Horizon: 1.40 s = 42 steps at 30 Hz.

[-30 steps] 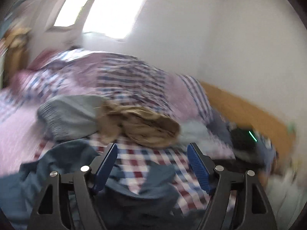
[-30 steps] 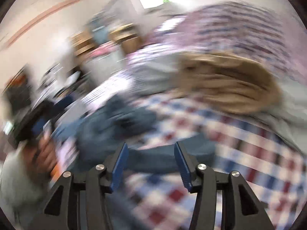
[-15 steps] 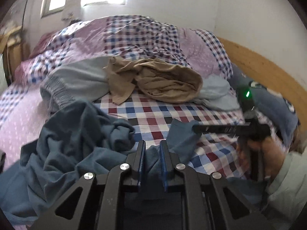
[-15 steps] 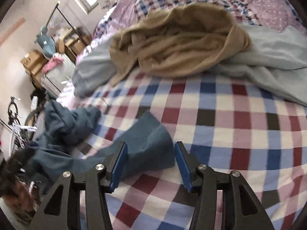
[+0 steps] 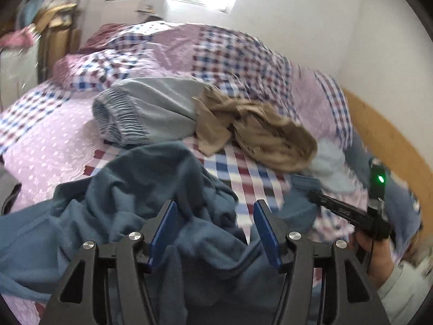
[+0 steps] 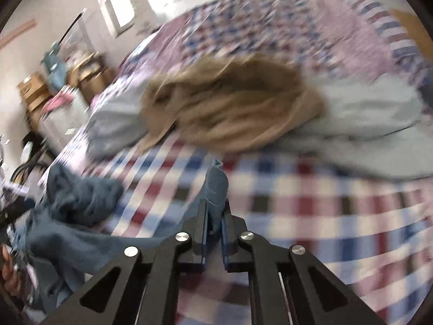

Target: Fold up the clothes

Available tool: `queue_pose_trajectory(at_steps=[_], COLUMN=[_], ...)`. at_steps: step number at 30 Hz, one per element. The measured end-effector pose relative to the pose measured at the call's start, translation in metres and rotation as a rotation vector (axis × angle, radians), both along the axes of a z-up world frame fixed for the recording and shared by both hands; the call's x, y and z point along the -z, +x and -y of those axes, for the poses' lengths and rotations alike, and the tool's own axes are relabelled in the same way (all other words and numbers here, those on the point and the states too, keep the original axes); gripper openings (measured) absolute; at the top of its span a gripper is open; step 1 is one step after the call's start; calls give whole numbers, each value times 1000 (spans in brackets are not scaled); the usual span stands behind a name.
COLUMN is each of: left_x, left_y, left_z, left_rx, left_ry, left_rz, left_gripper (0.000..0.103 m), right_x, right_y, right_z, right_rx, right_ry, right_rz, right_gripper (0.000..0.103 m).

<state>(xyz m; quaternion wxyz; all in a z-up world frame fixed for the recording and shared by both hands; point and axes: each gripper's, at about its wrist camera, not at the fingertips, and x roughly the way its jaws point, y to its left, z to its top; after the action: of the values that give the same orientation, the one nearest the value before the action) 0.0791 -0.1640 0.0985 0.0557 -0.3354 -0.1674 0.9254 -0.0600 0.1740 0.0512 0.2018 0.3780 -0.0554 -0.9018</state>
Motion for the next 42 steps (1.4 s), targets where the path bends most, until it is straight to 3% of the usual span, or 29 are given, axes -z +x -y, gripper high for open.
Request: queue_pose_trajectory(at_steps=[3, 9, 15, 18, 20, 22, 27, 29, 30, 31, 32, 42], left_x=[0, 8, 0, -5, -7, -5, 0, 1, 1, 1, 1, 6], left_y=[1, -3, 1, 2, 1, -2, -9, -10, -10, -10, -10, -7], left_z=[19, 42, 42, 38, 33, 30, 16, 9, 7, 4, 2, -27], left_rx=[-50, -107, -116, -92, -74, -59, -14, 1, 8, 17, 26, 108], left_ry=[73, 202, 236, 232, 218, 209, 184, 166, 161, 158, 155, 125], left_rz=[-8, 12, -56, -82, -82, -64, -24, -19, -19, -17, -12, 16], left_gripper=[63, 63, 63, 63, 63, 63, 63, 63, 63, 63, 63, 63], right_x=[-29, -100, -198, -234, -248, -249, -193, -171, -163, -155, -148, -71], right_y=[-7, -43, -59, -53, -50, -54, -76, -71, -58, -44, -31, 104], right_z=[-44, -130, -209, -246, -272, -294, -328, -331, -319, -306, -293, -166], right_rx=[117, 294, 517, 689, 808, 865, 863, 857, 790, 723, 656, -15], right_ry=[12, 215, 398, 477, 523, 545, 586, 562, 550, 539, 527, 391], right_rz=[-65, -174, -334, -421, -437, -386, -111, -38, -20, -2, 16, 184], right_gripper=[6, 5, 5, 5, 5, 5, 11, 21, 27, 43, 46, 46])
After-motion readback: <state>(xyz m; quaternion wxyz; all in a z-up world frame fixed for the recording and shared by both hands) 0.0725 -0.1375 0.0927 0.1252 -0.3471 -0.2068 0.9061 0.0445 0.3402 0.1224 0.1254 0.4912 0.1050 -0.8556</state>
